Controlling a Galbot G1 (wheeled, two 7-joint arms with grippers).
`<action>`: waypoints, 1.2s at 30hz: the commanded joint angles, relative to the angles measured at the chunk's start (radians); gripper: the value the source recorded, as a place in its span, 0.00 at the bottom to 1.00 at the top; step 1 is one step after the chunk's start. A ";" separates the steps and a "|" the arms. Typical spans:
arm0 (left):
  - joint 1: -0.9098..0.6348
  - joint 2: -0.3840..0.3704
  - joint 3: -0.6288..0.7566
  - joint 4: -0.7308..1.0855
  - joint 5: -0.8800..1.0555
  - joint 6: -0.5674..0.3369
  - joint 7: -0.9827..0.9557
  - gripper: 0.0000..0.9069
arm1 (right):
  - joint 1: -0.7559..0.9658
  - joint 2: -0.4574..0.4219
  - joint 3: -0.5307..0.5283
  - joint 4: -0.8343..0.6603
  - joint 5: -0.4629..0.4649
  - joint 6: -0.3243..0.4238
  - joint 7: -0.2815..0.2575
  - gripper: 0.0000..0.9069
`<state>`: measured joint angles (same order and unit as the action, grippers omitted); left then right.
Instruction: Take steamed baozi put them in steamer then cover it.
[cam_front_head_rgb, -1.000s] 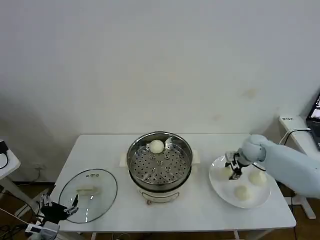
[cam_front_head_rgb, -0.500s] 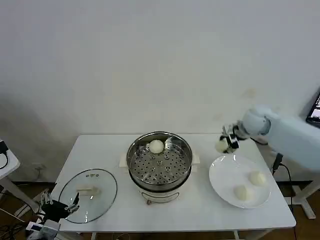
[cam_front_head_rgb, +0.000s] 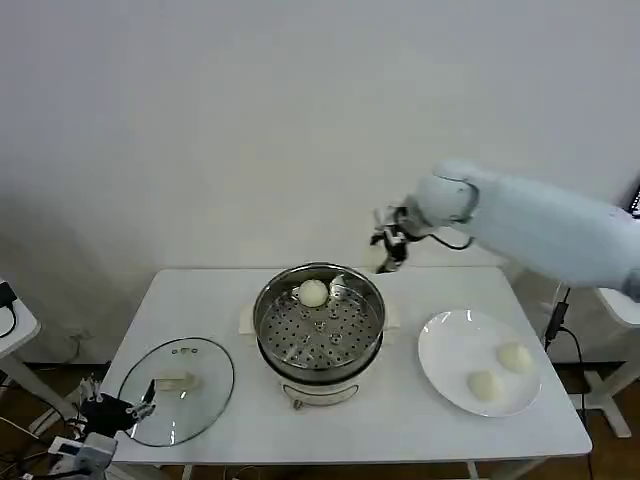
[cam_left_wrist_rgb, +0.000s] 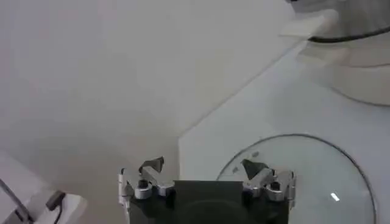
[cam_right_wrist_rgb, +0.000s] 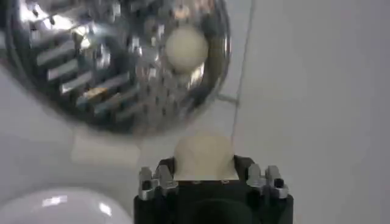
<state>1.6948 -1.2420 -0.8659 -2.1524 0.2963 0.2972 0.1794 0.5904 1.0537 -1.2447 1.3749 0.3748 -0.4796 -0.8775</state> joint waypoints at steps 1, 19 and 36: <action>0.000 0.002 -0.003 -0.004 -0.002 0.000 0.001 1.00 | 0.002 0.234 -0.070 -0.023 0.235 -0.151 0.059 0.72; -0.022 -0.021 -0.003 -0.004 -0.009 -0.004 0.000 1.00 | -0.115 0.314 -0.086 -0.123 0.223 -0.191 0.077 0.72; -0.019 -0.019 -0.006 -0.001 -0.009 -0.008 0.000 1.00 | -0.135 0.345 -0.080 -0.169 0.180 -0.182 0.083 0.72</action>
<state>1.6754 -1.2616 -0.8717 -2.1536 0.2874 0.2895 0.1795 0.4705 1.3785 -1.3267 1.2283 0.5644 -0.6576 -0.8004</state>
